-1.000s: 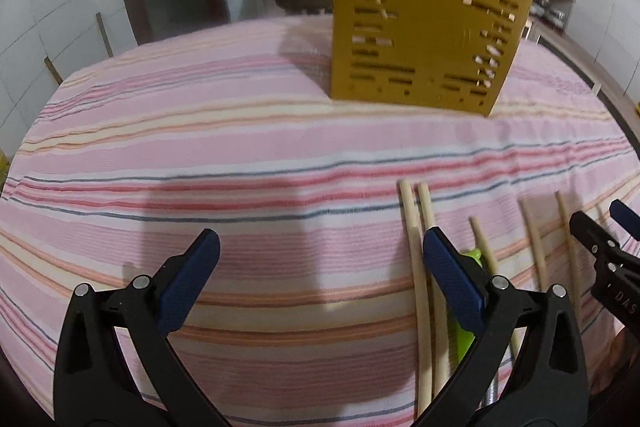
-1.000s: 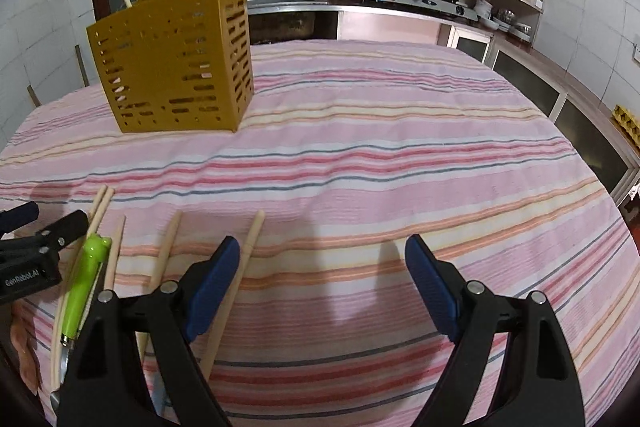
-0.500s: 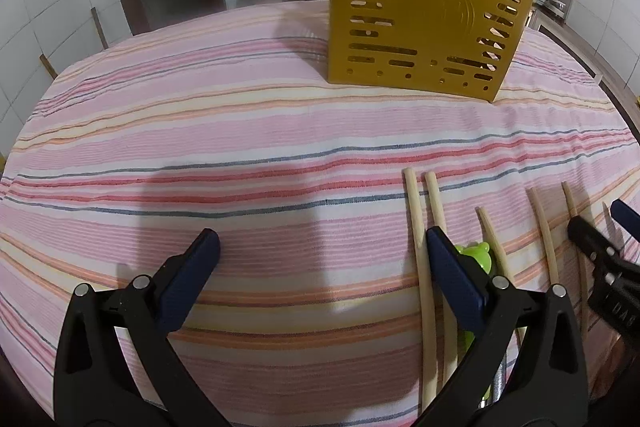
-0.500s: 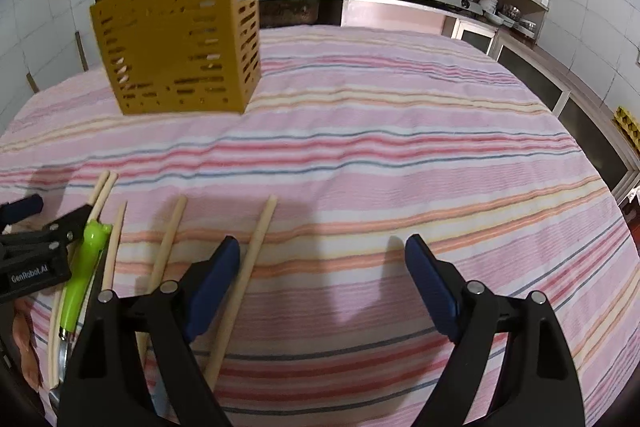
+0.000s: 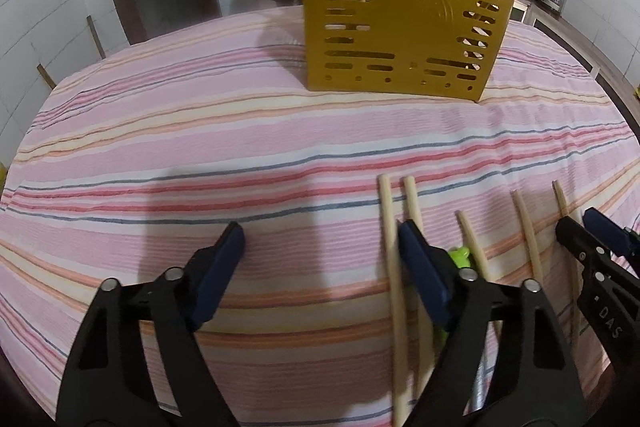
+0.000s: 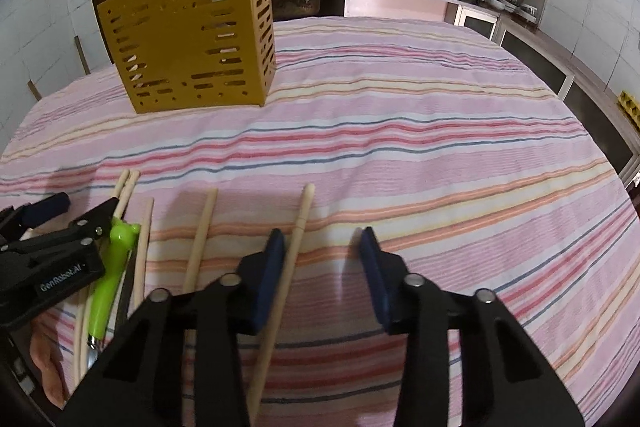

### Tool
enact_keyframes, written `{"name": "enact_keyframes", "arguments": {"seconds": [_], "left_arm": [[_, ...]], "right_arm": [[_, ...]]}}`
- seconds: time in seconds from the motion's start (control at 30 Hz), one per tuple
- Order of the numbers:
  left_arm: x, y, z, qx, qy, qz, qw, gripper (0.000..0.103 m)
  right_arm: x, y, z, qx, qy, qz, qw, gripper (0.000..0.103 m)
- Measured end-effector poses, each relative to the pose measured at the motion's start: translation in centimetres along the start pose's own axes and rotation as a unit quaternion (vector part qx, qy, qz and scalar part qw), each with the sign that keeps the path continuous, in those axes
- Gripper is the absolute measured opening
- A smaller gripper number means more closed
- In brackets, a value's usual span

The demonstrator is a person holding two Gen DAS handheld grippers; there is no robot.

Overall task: Organize utensils
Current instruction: 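Close the left gripper on a chopstick while the right gripper closes on another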

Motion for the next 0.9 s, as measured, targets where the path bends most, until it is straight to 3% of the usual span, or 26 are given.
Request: {"name": "enact_keyframes", "arguments": {"seconds": [0.17, 0.43, 0.5, 0.57, 0.9], "left_arm": [[-1.3, 0.7, 0.1, 0.001, -0.005, 0.008, 1.0, 0.051], [-2.2, 1.0, 0.0, 0.01, -0.02, 0.014, 0.9996, 0.029], [-2.2, 1.2, 0.1, 0.01, -0.022, 0.014, 0.9996, 0.02], [-2.4, 1.4, 0.1, 0.012, -0.027, 0.01, 0.9995, 0.007], [-2.8, 1.7, -0.8, 0.001, -0.023, 0.01, 0.9997, 0.005]], "right_arm": [[-0.2, 0.4, 0.4, 0.004, 0.001, 0.007, 1.0, 0.027], [0.2, 1.2, 1.1, 0.007, -0.004, 0.006, 1.0, 0.017], [0.2, 1.3, 1.0, 0.006, -0.002, 0.007, 1.0, 0.01], [0.1, 1.4, 0.9, 0.004, 0.0, 0.009, 1.0, 0.009], [0.1, 2.0, 0.1, -0.015, 0.014, 0.011, 1.0, 0.007]]}}
Point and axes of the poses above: each gripper's, at about its wrist camera, not at the fingertips, and z roughly the way its jaws point, x to its left, y to its top, the point moved 8 cm from there along z, roughly the way its jaws point, and after that the axes turned 2 degrees about -z, right-handed, at the moved point
